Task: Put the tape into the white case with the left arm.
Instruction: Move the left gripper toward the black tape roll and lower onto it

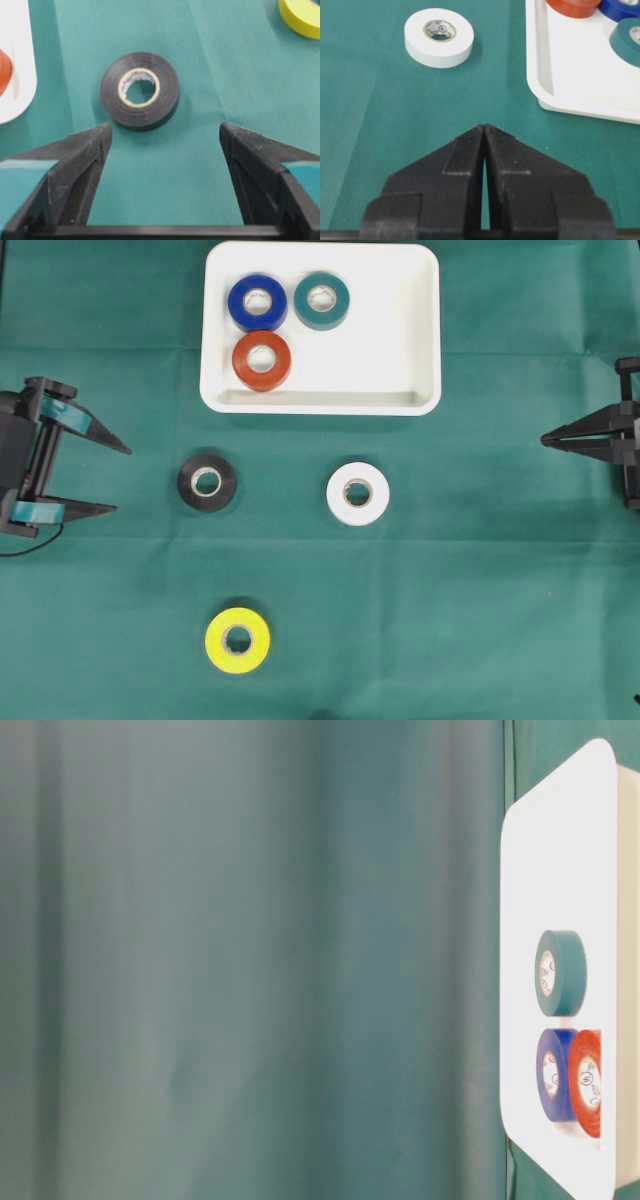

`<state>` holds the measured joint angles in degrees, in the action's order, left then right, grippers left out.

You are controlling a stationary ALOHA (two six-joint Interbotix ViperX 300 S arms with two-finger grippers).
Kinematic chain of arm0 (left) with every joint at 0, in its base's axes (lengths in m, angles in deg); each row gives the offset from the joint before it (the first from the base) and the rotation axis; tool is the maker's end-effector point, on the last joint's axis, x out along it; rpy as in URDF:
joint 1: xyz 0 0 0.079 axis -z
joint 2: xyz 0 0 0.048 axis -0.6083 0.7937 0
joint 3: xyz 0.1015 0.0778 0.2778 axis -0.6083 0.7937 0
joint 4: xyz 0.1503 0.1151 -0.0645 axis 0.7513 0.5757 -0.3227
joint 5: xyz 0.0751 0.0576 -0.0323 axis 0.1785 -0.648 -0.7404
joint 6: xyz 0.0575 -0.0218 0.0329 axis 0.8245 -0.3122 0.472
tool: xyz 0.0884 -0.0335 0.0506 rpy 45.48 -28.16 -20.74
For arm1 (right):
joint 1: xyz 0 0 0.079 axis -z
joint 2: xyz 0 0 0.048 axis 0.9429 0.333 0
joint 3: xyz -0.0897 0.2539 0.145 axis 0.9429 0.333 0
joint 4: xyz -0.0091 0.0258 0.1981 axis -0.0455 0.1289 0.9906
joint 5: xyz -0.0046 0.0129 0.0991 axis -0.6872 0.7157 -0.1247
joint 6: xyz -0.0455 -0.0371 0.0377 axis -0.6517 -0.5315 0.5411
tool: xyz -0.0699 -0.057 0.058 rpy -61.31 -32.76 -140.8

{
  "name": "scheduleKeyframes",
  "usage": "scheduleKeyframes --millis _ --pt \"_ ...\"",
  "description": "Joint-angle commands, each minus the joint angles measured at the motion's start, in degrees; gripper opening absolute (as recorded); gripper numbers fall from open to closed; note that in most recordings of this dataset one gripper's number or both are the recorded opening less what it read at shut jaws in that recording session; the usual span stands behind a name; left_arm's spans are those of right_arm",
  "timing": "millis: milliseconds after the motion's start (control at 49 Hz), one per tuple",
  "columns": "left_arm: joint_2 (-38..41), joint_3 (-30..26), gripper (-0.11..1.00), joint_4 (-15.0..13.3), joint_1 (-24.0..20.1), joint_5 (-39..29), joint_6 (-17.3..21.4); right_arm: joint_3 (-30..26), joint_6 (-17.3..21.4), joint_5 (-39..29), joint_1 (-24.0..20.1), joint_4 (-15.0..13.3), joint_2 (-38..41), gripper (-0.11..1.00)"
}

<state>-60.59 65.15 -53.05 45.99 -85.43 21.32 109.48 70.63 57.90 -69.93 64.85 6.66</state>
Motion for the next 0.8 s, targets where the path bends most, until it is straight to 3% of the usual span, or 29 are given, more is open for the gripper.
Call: scheduleKeyframes --millis 0,408,775 --pt "3.08 -3.08 0.85 0.18 0.18 0.53 0.18 -0.62 0.09 0.62 0.00 -0.09 0.44 -0.10" --pt "21.71 -13.54 0.85 0.18 0.97 0.09 1.41 -0.62 0.09 0.62 0.00 -0.09 0.44 -0.10" --pt "25.40 -15.21 0.85 0.26 0.97 -0.53 1.32 -0.62 0.09 0.62 0.00 -0.09 0.44 -0.10"
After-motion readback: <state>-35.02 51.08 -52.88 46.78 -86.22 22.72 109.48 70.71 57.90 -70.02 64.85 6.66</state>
